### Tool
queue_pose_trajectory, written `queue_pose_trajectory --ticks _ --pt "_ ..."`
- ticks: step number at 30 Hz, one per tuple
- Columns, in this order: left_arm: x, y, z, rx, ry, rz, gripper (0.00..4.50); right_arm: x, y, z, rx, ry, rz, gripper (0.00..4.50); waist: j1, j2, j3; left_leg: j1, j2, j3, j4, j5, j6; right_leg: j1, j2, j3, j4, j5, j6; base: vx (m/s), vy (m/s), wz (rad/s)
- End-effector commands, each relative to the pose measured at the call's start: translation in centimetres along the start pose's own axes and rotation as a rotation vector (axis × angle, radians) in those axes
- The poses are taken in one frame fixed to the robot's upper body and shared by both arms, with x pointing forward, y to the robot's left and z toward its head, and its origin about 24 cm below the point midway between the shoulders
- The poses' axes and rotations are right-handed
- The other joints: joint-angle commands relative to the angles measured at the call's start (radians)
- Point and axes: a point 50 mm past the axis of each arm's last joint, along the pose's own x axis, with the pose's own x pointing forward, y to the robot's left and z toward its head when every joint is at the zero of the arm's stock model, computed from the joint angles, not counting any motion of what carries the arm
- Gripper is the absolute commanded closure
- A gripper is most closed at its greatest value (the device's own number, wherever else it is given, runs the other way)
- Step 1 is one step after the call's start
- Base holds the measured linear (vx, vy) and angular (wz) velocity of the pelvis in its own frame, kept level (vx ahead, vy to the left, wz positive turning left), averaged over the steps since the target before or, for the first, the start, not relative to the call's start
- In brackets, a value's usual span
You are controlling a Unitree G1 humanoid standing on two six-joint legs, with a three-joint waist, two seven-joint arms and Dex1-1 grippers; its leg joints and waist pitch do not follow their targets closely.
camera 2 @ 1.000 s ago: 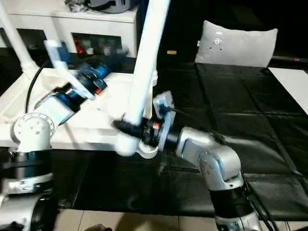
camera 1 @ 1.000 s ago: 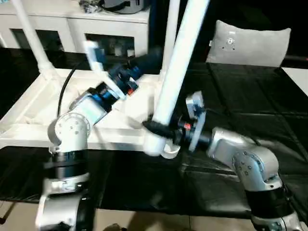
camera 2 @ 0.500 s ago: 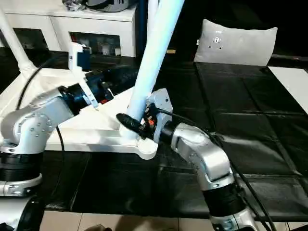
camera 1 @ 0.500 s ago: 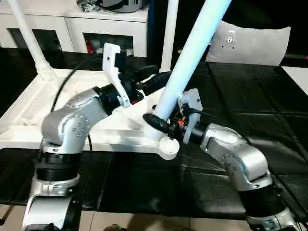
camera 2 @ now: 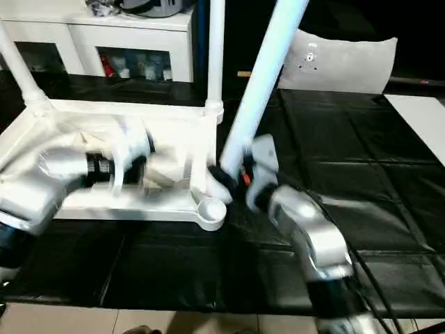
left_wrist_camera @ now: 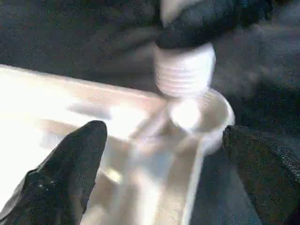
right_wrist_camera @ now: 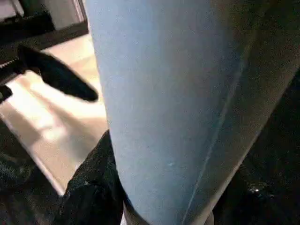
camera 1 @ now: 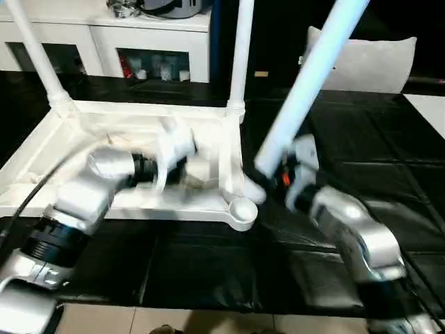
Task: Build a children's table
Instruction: Pick table leg, then insert table leg to table base
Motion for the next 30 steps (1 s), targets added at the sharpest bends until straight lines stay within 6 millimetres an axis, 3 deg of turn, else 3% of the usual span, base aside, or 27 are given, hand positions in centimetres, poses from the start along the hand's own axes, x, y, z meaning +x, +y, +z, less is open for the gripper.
queue_pose_trajectory --ticks 1,6,14,20,22,28,30 --pt "0.3 0.0 -0.6 -0.016 0.011 -0.074 0.34 -0.3 0.4 0.8 -0.016 -0.032 0.030 2.59 -0.001 0.020 -0.076 0.033 0.029 -0.013 -0.074 -0.292 -0.068 0.040 -0.065 0.040 -0.072 -0.234 -0.181 0.000 0.000 0.00" --pt "0.5 0.2 -1.4 -0.034 0.037 -0.134 0.83 -0.6 0.4 0.4 -0.021 -0.019 0.049 2.59 -0.002 0.018 -0.071 0.037 0.029 -0.013 -0.075 -0.340 -0.065 0.034 -0.068 0.042 -0.083 -0.334 -0.169 0.000 0.000 0.00" --pt "1.5 0.9 -2.4 -0.010 0.030 -0.138 1.56 -0.6 0.9 -0.3 -0.019 0.001 0.081 2.59 0.002 0.015 -0.074 0.033 0.031 -0.015 -0.075 -0.320 -0.053 0.039 -0.072 0.042 -0.082 -0.302 -0.186 0.000 0.000 0.00" --pt "1.5 1.0 -3.1 0.007 0.068 -0.151 1.73 -0.6 1.1 -0.5 -0.021 0.008 0.094 2.59 0.002 0.014 -0.074 0.033 0.033 -0.014 -0.074 -0.306 -0.046 0.039 -0.073 0.042 -0.080 -0.290 -0.192 0.000 0.000 0.00" --pt "1.5 1.1 -3.2 0.011 0.068 -0.149 1.99 -0.6 1.1 -0.5 -0.021 0.008 0.096 2.59 0.002 0.014 -0.074 0.034 0.034 -0.014 -0.074 -0.310 -0.047 0.038 -0.073 0.042 -0.079 -0.285 -0.198 0.000 0.000 0.00" --pt "1.4 1.5 -3.6 0.025 0.083 -0.147 2.62 -0.6 1.2 -0.6 -0.022 0.012 0.108 2.59 0.003 0.014 -0.073 0.034 0.033 -0.014 -0.075 -0.318 -0.044 0.037 -0.074 0.042 -0.084 -0.308 -0.193 0.000 0.000 0.00" --pt "1.5 1.6 -3.7 0.026 0.092 -0.151 2.62 -0.6 1.2 -0.6 -0.021 0.012 0.110 2.59 0.003 0.013 -0.073 0.035 0.033 -0.014 -0.074 -0.322 -0.045 0.037 -0.075 0.042 -0.084 -0.314 -0.191 0.000 0.000 0.00"
